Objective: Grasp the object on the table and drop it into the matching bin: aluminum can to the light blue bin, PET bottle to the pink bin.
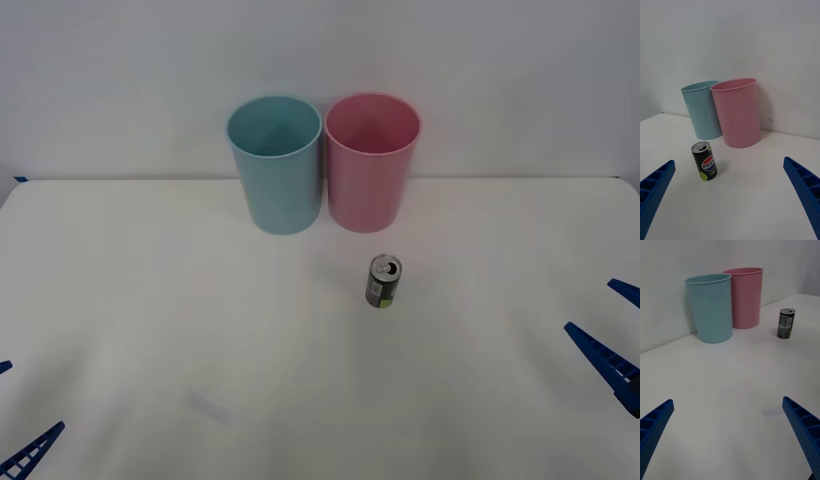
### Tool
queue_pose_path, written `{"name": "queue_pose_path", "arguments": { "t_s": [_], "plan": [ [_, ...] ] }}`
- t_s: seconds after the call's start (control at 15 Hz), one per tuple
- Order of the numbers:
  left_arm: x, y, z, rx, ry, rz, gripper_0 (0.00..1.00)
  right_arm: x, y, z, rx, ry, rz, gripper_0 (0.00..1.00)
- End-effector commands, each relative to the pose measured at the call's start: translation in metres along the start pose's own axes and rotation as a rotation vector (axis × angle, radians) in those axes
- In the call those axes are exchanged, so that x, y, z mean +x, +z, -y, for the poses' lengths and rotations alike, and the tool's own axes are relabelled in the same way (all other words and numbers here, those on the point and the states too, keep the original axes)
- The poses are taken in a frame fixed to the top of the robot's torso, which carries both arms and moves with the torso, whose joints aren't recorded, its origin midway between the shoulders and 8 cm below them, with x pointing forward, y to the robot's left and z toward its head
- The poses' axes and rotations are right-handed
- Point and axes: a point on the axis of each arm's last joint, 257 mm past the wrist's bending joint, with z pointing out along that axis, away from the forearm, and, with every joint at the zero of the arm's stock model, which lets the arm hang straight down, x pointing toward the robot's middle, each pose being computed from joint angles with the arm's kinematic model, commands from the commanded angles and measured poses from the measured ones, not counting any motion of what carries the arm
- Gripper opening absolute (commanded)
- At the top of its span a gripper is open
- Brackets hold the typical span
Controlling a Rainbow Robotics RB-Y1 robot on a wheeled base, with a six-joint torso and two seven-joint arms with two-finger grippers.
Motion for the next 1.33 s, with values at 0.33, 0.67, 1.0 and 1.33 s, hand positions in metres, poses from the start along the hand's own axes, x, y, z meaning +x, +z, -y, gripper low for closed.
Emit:
{"name": "queue_pose_path", "arguments": {
  "t_s": [0.33, 0.67, 1.0, 1.33],
  "plan": [
    [0.0, 0.0, 0.0, 0.0, 0.0, 0.0, 1.0, 0.008, -0.002, -0.009, -0.027, -0.001, -0.042, 1.0],
    [0.0, 0.0, 0.0, 0.0, 0.0, 0.0, 1.0, 0.035, 0.013, -0.019, -0.062, 0.019, -0.086, 1.0],
    [0.0, 0.0, 0.0, 0.0, 0.0, 0.0, 1.0, 0.069, 0.039, -0.033, -0.118, 0.055, -0.118, 1.0],
    [0.0, 0.0, 0.0, 0.0, 0.0, 0.0, 1.0, 0.091, 0.065, -0.042, -0.144, 0.038, -0.13, 1.0]
  ]
}}
